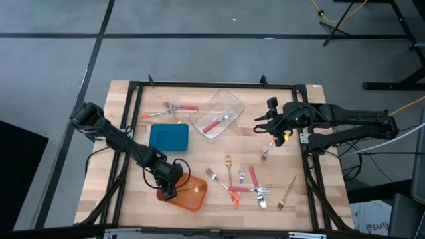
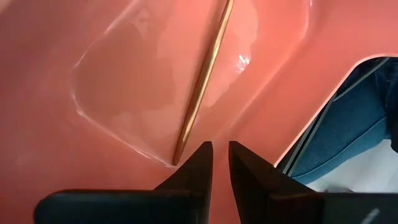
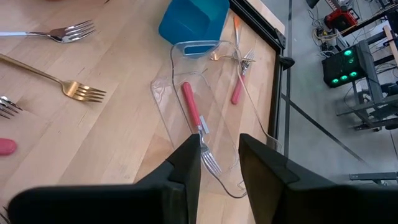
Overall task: Sort silverware by color (type)
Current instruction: Put the pink fork into the transparent bin
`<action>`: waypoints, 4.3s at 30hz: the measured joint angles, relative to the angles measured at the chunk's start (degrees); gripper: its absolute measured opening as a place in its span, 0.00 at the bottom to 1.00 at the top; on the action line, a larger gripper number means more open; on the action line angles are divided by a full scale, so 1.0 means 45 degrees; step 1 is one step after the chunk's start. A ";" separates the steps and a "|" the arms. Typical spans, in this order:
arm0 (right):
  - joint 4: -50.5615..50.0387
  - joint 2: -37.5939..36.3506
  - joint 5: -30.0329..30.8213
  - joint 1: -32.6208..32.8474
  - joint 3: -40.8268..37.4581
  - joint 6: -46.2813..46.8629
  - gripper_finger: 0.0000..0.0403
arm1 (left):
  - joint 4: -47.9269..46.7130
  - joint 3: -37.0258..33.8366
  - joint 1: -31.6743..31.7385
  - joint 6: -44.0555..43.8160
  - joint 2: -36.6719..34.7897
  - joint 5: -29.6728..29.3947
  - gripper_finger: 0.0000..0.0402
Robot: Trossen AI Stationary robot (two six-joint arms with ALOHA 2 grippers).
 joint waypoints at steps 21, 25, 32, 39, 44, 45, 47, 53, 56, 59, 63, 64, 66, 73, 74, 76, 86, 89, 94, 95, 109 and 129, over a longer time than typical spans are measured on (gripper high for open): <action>-0.0437 0.0000 -0.0003 0.0004 0.0000 0.1196 0.26 | 0.0538 -0.0010 0.0111 0.0010 -0.0538 0.1366 0.12; -0.0447 0.0000 0.0001 0.0000 0.0000 0.1628 0.26 | 0.0946 -0.0010 0.0332 0.0010 -0.1127 0.0949 0.12; -0.0466 0.0000 0.0001 0.0000 0.0000 0.1670 0.26 | 0.1206 -0.0010 0.1054 0.0087 -0.2408 -0.0245 0.12; -0.0613 0.0000 0.0001 0.0000 0.0000 0.1670 0.26 | 0.1277 -0.0010 0.1921 0.1080 -0.3622 -0.1824 0.12; -0.0722 0.0000 -0.0002 0.0000 0.0000 0.2059 0.26 | 0.2269 -0.0010 0.2559 0.2352 -0.3818 -0.3618 0.12; -0.0734 0.0000 0.0001 0.0000 0.0000 0.2192 0.26 | 0.2642 -0.0010 0.2669 0.2781 -0.3828 -0.3901 0.12; -0.0748 0.0000 -0.0003 0.0000 0.0000 0.2333 0.26 | 0.3249 -0.0010 0.2910 0.3639 -0.3837 -0.4341 0.12; -0.0738 0.0000 -0.1071 0.0000 0.0000 0.2578 0.26 | 0.4840 -0.0010 0.3588 0.5894 -0.3837 -0.5337 0.12; -0.0731 0.0000 -0.1976 0.0004 0.0000 0.2678 0.26 | 0.5303 -0.0010 0.3883 0.6727 -0.3837 -0.5356 0.12; -0.0652 0.0000 -0.2415 0.0010 0.0000 0.3463 0.26 | 0.5378 -0.0010 0.4155 0.7245 -0.3832 -0.5366 0.12; -0.0665 0.0000 -0.2476 0.0010 0.0000 0.5191 0.26 | 0.5436 -0.0010 0.4410 0.7367 -0.3832 -0.5367 0.12; -0.0661 0.0000 -0.2476 0.0010 0.0000 0.5670 0.26 | 0.5430 -0.0010 0.4471 0.7373 -0.3832 -0.5366 0.12; -0.0661 0.0000 -0.2484 0.0010 0.0000 0.6720 0.26 | 0.5435 -0.0010 0.4594 0.7419 -0.3832 -0.5376 0.12; -0.0661 0.0098 -0.2486 0.0019 0.0000 1.1312 0.26 | 0.5423 -0.0010 0.4813 0.8149 -0.3832 -0.5542 0.12; -0.0675 0.0159 -0.2479 0.0068 0.0000 1.1961 0.26 | 0.5417 -0.0010 0.4813 0.8264 -0.3832 -0.5700 0.12; -0.0709 0.0380 -0.2156 0.0362 0.0000 1.3181 0.26 | 0.5406 -0.0010 0.4813 0.8559 -0.3832 -0.6068 0.12; -0.0767 0.2185 -0.0186 0.3073 0.0000 1.8857 0.26 | 0.5372 -0.0010 0.4813 1.0289 -0.3829 -0.7734 0.12; -0.1050 0.2888 0.0001 0.3904 0.0000 2.0748 0.26 | 0.5367 -0.0010 0.4809 1.0641 -0.3830 -0.8182 0.12; -0.1509 0.4216 0.0006 0.5194 0.0000 2.3735 0.26 | 0.5367 -0.0010 0.4809 1.1075 -0.3827 -0.8385 0.12; -0.1508 0.4465 0.0004 0.5421 0.0000 2.4231 0.26 | 0.5371 -0.0010 0.4809 1.1144 -0.3827 -0.8382 0.12; -0.1636 0.7181 -0.1534 0.7207 0.0000 2.8567 0.26 | 0.5367 -0.0005 0.4809 1.1351 -0.3823 -0.8397 0.12; 0.0226 0.9535 -0.2671 0.7363 0.0000 2.9205 0.26 | 0.5362 -0.0005 0.4809 1.1351 -0.3823 -0.8407 0.12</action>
